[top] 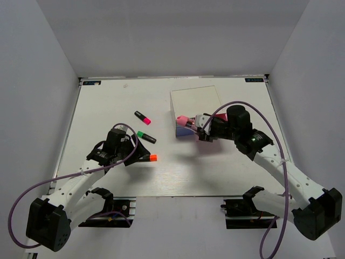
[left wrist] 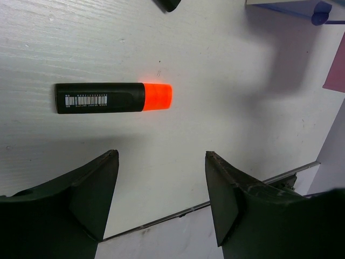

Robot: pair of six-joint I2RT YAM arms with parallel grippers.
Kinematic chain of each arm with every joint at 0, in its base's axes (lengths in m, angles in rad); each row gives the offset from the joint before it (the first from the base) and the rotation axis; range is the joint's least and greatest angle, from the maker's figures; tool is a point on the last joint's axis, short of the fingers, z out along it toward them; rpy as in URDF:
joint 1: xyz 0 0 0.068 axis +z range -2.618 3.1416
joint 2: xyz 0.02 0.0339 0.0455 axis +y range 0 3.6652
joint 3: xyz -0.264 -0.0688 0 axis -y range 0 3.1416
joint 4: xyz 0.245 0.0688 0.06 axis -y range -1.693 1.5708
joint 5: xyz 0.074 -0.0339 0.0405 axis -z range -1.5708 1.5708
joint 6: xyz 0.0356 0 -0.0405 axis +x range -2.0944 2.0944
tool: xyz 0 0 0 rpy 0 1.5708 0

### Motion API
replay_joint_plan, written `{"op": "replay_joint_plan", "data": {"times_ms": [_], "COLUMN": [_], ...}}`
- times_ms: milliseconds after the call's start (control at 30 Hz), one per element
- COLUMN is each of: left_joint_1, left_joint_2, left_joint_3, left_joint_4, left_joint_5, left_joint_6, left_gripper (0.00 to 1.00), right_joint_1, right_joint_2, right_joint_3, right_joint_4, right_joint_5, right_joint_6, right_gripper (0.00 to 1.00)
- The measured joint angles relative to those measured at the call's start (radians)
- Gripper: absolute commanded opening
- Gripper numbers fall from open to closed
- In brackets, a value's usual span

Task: Sort the stationery into containers
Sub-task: Place the stationery in the drawer.

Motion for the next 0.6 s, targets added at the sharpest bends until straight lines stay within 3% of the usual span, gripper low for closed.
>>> {"op": "replay_joint_plan", "data": {"times_ms": [300,600], "left_joint_1": [0.0,0.0], "left_joint_2": [0.0,-0.002], "left_joint_3": [0.0,0.0], "left_joint_4": [0.015,0.021], "left_joint_5": [0.002,0.003], "left_joint_6": [0.0,0.0], "left_gripper": [0.75,0.75], "right_joint_1": [-0.125,-0.247], "right_joint_2": [0.01,0.059], "right_joint_3": [0.0,0.005], "right_joint_4": [0.003,-0.054], "right_joint_5": [0.118,0.06], "right_joint_6": [-0.108,-0.32], "right_gripper": [0.04,0.08]}}
